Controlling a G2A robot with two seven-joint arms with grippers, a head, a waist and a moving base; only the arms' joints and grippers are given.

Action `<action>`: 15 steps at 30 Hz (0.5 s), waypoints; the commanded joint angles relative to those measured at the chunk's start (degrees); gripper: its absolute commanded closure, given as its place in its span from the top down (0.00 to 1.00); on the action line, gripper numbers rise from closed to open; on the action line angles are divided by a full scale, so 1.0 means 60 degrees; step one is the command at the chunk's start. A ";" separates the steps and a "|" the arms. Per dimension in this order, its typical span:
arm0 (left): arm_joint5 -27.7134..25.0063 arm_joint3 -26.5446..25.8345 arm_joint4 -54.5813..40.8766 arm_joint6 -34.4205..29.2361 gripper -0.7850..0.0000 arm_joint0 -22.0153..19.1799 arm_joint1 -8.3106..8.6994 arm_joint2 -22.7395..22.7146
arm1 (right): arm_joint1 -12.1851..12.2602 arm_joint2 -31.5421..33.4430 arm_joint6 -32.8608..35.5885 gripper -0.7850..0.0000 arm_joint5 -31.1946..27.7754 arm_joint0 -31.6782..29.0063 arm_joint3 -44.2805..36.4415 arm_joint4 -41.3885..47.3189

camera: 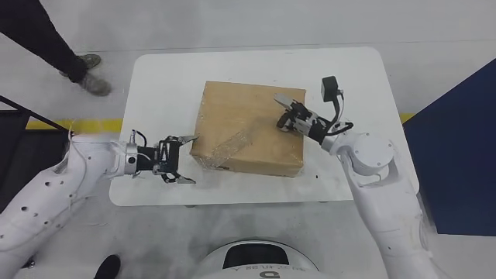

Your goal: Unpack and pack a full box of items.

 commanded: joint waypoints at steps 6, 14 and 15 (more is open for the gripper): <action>0.0784 -0.0646 0.0538 -0.0489 0.80 0.0268 -0.0060 0.0090 | 0.0060 0.0051 -0.0108 1.00 -0.0045 -0.0140 -0.0104 0.0056; 0.1094 -0.0899 0.0792 -0.1160 0.72 0.0317 -0.0173 0.0226 | 0.0135 0.0125 -0.0105 1.00 -0.0085 -0.0227 -0.0185 0.0130; 0.1089 -0.0931 0.0797 -0.1158 0.69 0.0319 -0.0186 0.0246 | 0.0144 0.0133 -0.0108 1.00 -0.0088 -0.0235 -0.0191 0.0132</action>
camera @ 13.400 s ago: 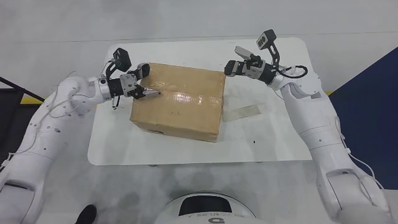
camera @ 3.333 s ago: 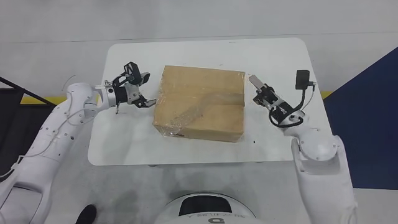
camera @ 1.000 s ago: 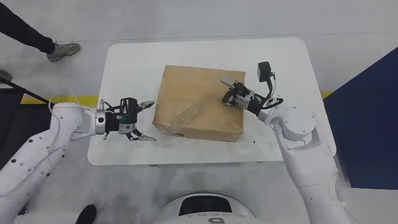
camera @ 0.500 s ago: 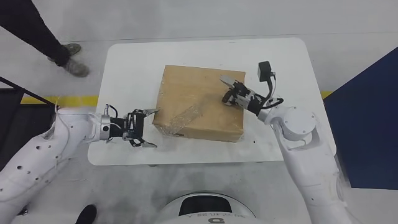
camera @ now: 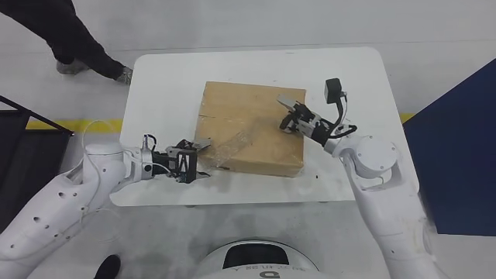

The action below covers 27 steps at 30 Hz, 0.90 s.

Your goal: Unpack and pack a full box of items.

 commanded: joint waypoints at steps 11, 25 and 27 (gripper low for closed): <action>0.0157 -0.0206 0.0034 0.0456 0.24 0.0185 -0.0008 -0.0336 | 0.0097 0.0033 -0.0039 1.00 -0.0052 -0.0091 -0.0131 0.0085; 0.0518 -0.1053 0.0104 0.0769 0.00 0.1226 0.0285 -0.1965 | 0.0190 -0.0034 -0.0166 1.00 -0.0137 -0.0200 -0.0329 0.0187; 0.0540 -0.1118 0.0074 0.0682 0.00 0.1346 0.0322 -0.2271 | 0.0199 -0.0087 -0.0196 1.00 -0.0118 -0.0182 -0.0328 0.0180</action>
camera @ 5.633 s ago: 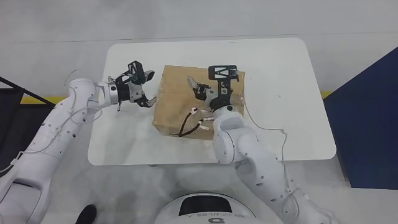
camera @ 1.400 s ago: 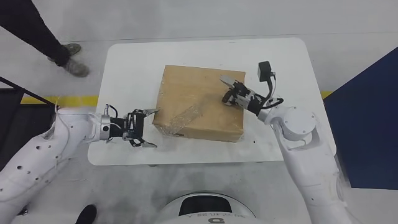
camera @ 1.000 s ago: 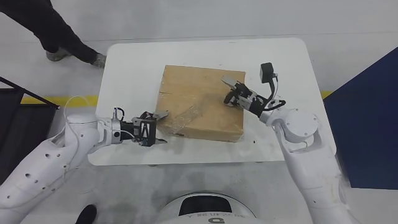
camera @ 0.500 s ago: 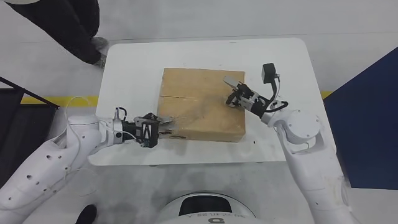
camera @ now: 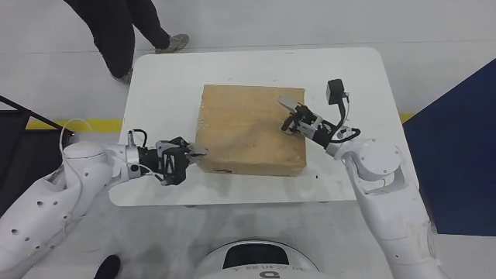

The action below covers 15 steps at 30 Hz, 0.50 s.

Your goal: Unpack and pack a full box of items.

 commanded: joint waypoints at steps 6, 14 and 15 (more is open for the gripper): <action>-0.0069 -0.0162 -0.0267 -0.0117 0.00 0.0437 0.0104 -0.1014 | 0.0035 -0.0084 -0.0069 1.00 0.0063 0.0053 0.0008 0.0027; -0.0064 -0.0017 -0.0975 -0.0457 0.00 0.0671 0.0087 -0.1691 | 0.0083 -0.0107 -0.0114 1.00 0.0070 0.0079 -0.0012 0.0080; -0.0084 -0.0010 -0.1078 -0.0501 0.00 0.0665 0.0078 -0.1704 | 0.0088 -0.0108 -0.0124 1.00 0.0066 0.0086 -0.0016 0.0089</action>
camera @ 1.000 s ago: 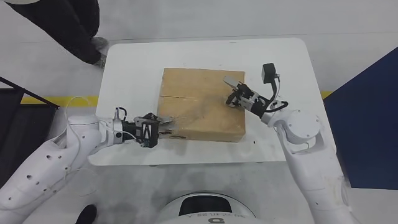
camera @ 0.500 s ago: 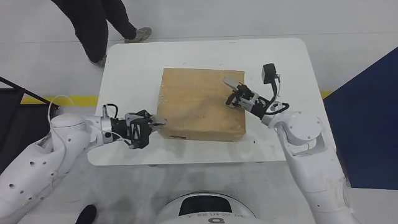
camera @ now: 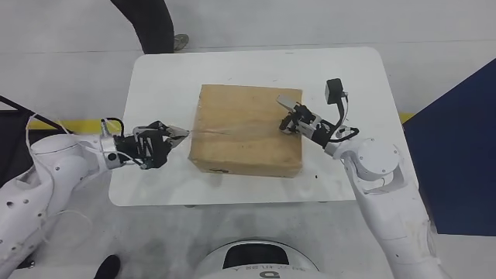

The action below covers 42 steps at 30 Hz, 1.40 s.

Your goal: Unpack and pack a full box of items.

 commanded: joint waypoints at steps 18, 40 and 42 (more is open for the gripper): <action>0.0003 0.0006 -0.0116 -0.0046 0.00 -0.0007 -0.0010 -0.0012 | 0.0027 0.0016 -0.0115 1.00 -0.0097 0.0016 -0.0025 0.0059; 0.0058 0.0905 -0.0229 -0.2407 0.00 -0.2186 -0.0563 0.1489 | 0.0045 0.0577 -0.0646 1.00 -0.0708 -0.0267 0.0196 0.1665; 0.0034 0.0951 -0.0034 -0.2352 0.00 -0.2285 -0.0595 0.1599 | 0.0063 0.0582 -0.0508 1.00 -0.0611 -0.0226 0.0257 0.1718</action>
